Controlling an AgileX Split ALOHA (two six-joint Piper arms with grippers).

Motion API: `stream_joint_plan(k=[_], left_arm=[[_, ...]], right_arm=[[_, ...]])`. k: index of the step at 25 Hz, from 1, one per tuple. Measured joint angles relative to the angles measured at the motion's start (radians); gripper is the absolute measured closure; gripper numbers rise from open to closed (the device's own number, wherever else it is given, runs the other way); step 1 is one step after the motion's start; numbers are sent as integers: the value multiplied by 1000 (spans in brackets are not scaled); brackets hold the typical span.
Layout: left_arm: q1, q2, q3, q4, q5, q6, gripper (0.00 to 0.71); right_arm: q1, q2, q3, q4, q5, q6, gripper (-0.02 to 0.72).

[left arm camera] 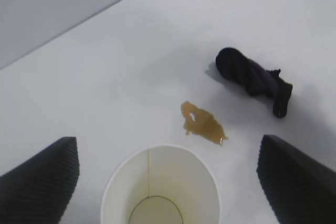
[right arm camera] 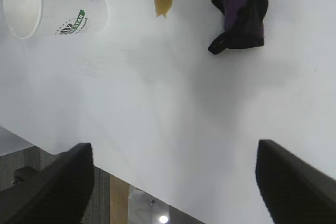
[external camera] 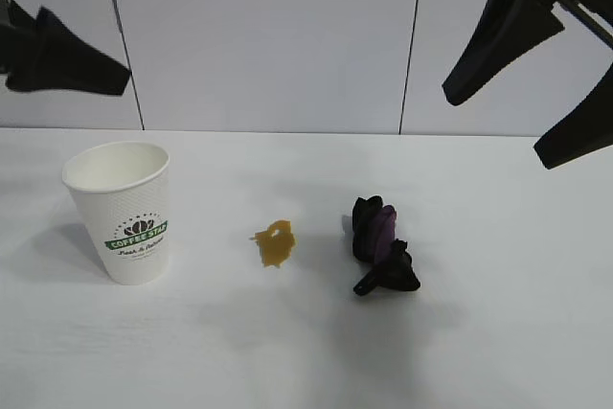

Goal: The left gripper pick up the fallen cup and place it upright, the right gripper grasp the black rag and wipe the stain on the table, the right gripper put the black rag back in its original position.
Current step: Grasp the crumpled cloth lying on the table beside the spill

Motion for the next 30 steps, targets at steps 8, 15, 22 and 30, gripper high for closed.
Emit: stream_joint_plan(k=[8,15,22,30], left_arm=[[0,-389,1,30,-69,-311,46],[0,-742,1,169,-135,-495,46],[0,-1048,1,495,-84,-879,46],[0,-1218,1,1065,258,-1464,68]], right_arm=[[0,0,0,0,0,0,126],[0,0,0,1,0,0,126],[0,0,0,1,0,0,126],[0,0,0,4,0,0,126]])
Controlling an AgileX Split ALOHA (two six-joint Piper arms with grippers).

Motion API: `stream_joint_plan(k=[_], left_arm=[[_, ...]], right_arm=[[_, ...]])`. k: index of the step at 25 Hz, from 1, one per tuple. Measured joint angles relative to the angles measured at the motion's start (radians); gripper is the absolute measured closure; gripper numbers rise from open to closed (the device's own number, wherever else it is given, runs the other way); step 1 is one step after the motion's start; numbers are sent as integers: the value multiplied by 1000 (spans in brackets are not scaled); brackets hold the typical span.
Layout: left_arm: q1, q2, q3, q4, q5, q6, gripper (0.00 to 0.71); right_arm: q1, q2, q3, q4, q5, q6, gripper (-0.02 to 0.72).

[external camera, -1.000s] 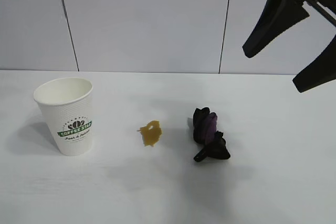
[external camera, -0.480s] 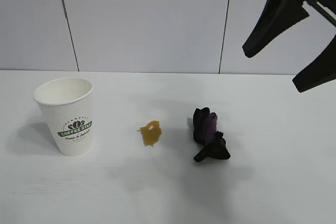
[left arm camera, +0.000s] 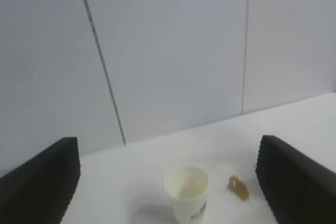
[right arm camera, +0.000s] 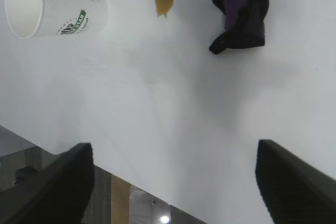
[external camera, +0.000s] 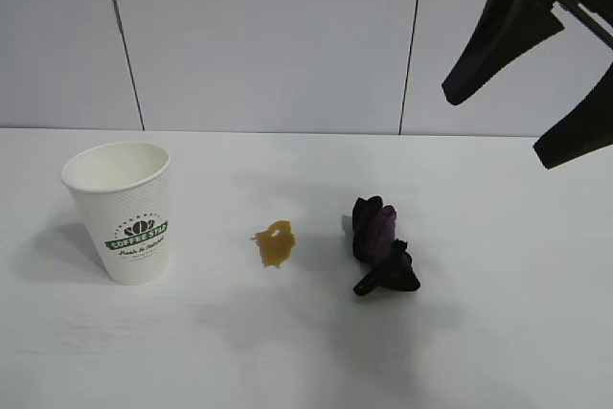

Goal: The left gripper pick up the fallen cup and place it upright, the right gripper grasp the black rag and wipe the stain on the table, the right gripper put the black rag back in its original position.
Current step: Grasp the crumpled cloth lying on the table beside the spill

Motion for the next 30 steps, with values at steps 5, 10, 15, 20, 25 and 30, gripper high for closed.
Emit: stream_joint_plan(k=[5,10,15,20,25,30], left_arm=[[0,-2,16,194,256,-157,74],[0,-2,112,195,271,-177,79],[0,-31,250,194,249,-185,100],[0,-110,323,229,190,-185,106],[0,-226,366,261,171,-219,107],[0,-253,388,271,166,-253,107]], right_arm=[[0,0,0,0,-4,0,126],[0,0,0,0,-7,-1,126],[0,0,0,0,-7,-4,126],[0,0,0,0,-7,-4,126],[0,0,0,0,-7,-4,126],[0,0,0,0,-7,-4,126]])
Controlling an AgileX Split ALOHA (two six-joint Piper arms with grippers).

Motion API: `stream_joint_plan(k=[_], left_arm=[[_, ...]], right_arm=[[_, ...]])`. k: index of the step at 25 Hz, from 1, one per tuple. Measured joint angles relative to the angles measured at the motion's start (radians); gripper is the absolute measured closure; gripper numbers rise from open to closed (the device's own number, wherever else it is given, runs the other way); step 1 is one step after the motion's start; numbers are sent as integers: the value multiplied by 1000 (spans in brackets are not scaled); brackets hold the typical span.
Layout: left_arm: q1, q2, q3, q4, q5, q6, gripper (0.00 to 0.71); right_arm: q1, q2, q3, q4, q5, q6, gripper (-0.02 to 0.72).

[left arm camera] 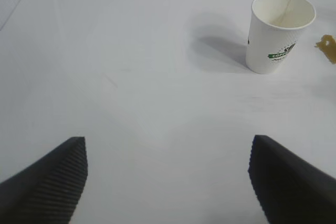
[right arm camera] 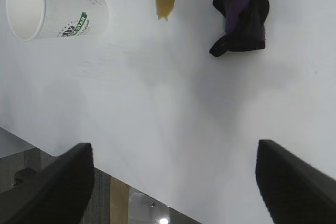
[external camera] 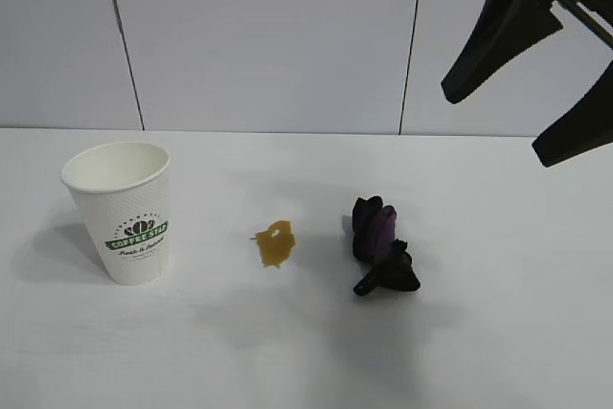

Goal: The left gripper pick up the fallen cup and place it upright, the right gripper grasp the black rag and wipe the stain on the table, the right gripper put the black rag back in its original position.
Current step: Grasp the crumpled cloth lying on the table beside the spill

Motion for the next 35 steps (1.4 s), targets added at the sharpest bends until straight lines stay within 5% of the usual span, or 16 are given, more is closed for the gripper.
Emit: stream_joint_plan(k=[7,17,28,35], left_arm=[[0,0,29,-3,-33,-9,107],[0,0,29,-3,-41,-10,107],[0,0,29,-2,-41,-10,107],[0,0,29,-2,-41,-10,107]], right_arm=[[0,0,0,-2,0,0,126],[0,31,-2,-97,-82,0,126],[1,339,-220,-120,-35,35,129],[116,500,-387,-316,-26,111,135]])
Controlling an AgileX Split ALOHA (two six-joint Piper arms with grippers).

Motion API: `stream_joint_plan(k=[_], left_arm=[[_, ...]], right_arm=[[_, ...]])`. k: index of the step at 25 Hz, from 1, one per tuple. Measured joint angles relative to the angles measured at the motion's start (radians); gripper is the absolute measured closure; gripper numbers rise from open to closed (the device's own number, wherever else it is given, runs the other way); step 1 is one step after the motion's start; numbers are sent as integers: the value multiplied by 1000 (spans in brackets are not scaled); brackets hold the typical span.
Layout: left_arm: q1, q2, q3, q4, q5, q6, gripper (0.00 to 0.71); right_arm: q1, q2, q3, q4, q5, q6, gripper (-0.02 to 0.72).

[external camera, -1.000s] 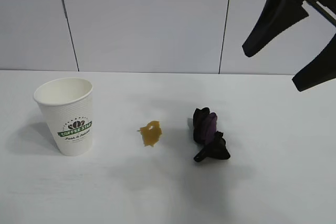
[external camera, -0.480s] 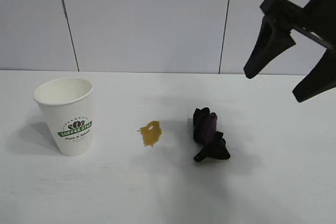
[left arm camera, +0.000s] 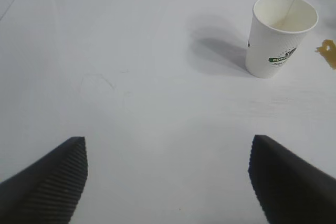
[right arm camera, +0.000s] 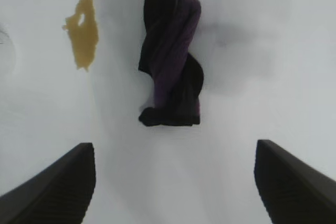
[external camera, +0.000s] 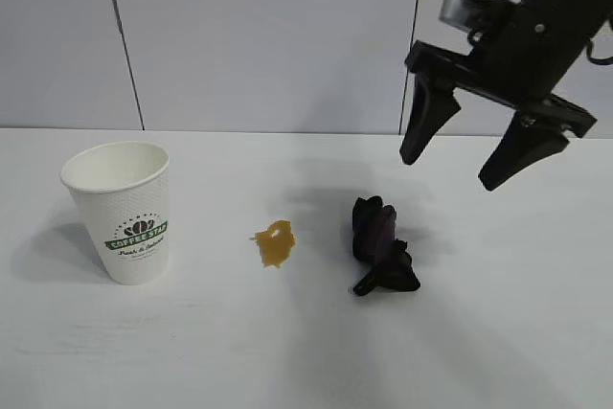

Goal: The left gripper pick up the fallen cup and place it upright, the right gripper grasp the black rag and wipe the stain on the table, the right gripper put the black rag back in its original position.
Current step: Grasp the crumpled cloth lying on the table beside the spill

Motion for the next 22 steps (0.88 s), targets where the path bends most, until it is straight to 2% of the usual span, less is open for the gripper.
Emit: stream_joint_plan(k=[4,7,14,22], left_arm=[[0,0,0,0,0,0,107],[0,0,0,0,0,0,107],[0,0,0,0,0,0,107],[0,0,0,0,0,0,107]], right_arm=[[90,63,-60,-102,-24,81,135],[132,103,-70,-146,-60,129,135],[141,193,-72,-157,-98,155,154],[141,215,-73,-146,-186,155,181]])
